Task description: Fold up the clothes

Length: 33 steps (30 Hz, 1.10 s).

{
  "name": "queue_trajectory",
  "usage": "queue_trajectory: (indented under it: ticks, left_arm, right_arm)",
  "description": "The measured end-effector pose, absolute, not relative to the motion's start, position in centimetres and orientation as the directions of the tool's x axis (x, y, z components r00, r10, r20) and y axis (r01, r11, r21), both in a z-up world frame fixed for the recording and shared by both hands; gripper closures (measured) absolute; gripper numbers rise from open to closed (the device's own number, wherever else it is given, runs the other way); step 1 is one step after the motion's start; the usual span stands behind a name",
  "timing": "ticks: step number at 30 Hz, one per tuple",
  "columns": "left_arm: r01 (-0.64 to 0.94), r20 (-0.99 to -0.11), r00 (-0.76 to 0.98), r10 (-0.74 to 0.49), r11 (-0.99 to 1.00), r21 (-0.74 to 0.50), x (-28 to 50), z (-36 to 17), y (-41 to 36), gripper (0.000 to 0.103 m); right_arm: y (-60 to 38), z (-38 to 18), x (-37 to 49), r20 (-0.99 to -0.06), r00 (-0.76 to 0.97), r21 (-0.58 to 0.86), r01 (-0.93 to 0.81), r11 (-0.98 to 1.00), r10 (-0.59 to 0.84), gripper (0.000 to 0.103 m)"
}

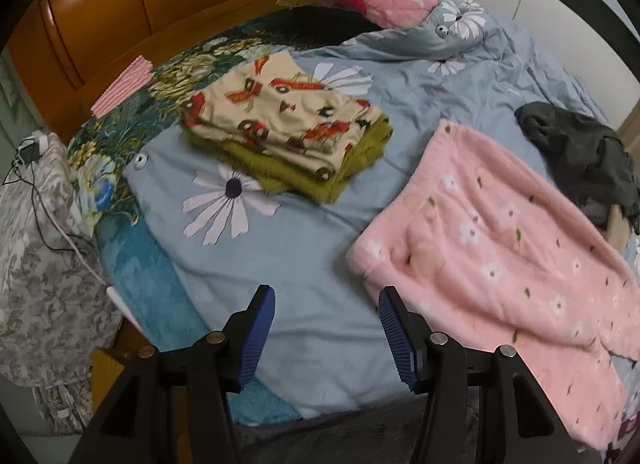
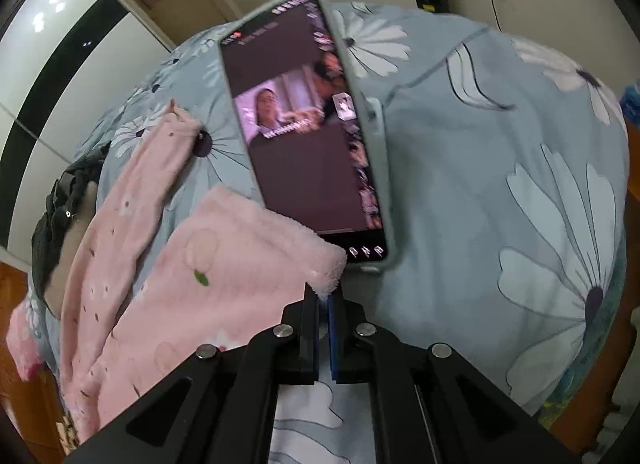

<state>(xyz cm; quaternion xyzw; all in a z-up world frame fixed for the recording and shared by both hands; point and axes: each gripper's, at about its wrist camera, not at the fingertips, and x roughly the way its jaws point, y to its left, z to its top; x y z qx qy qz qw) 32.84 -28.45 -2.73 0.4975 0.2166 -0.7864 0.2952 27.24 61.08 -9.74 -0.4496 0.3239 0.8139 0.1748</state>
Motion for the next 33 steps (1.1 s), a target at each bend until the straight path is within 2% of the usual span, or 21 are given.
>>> queue_trajectory:
  ticks: [5, 13, 17, 19, 20, 21, 22, 24, 28, 33]
  left_arm:
    - [0.645, -0.926, -0.322, -0.196, -0.761, -0.064, 31.7, -4.0, -29.6, 0.045]
    - [0.630, -0.936, -0.347, 0.063, -0.723, -0.282, 27.4, -11.4, -32.5, 0.045]
    - [0.645, -0.927, -0.348, 0.143, -0.681, -0.347, 26.8, -14.6, -32.8, 0.045]
    - [0.652, -0.903, -0.386, 0.189, -0.637, -0.412, 26.9, -15.6, -32.9, 0.049]
    - [0.653, -0.892, -0.405, 0.202, -0.618, -0.437, 27.0, -15.9, -32.9, 0.054]
    - [0.654, -0.880, -0.424, 0.215, -0.599, -0.462, 27.1, -16.1, -32.9, 0.072]
    - [0.657, -0.876, -0.431, 0.219, -0.589, -0.470, 27.1, -16.3, -33.0, 0.083]
    - [0.652, -0.862, -0.451, 0.230, -0.575, -0.494, 27.0, -16.1, -32.9, 0.091]
    - [0.622, -0.821, -0.531, 0.210, -0.561, -0.546, 26.6, -13.3, -33.2, 0.093]
    - [0.539, -0.710, -0.678, 0.192, -0.528, -0.657, 26.2, -7.2, -33.6, 0.094]
  right_arm:
    - [60.1, -9.5, 27.3, -0.877, -0.481, 0.303, -0.575, -0.760, 0.015, 0.100]
    - [58.3, -7.5, 28.0, -0.887, -0.454, 0.277, -0.667, -0.691, 0.083, 0.100]
    - [57.7, -5.0, 27.6, -0.883, -0.459, 0.278, -0.681, -0.678, 0.098, 0.100]
    - [57.4, -3.8, 26.7, -0.873, -0.478, 0.296, -0.673, -0.678, 0.093, 0.100]
    - [57.3, -3.2, 26.3, -0.870, -0.483, 0.295, -0.665, -0.686, 0.094, 0.100]
    - [57.1, -2.6, 25.9, -0.866, -0.491, 0.295, -0.653, -0.697, 0.094, 0.100]
    - [56.9, -2.0, 25.5, -0.860, -0.502, 0.297, -0.639, -0.709, 0.093, 0.100]
    - [56.6, -0.9, 24.9, -0.847, -0.525, 0.305, -0.614, -0.728, 0.088, 0.100]
    - [56.7, 1.1, 23.9, -0.804, -0.593, 0.382, -0.576, -0.723, 0.047, 0.100]
    - [56.6, 4.5, 22.4, -0.726, -0.687, 0.472, -0.508, -0.721, 0.008, 0.100]
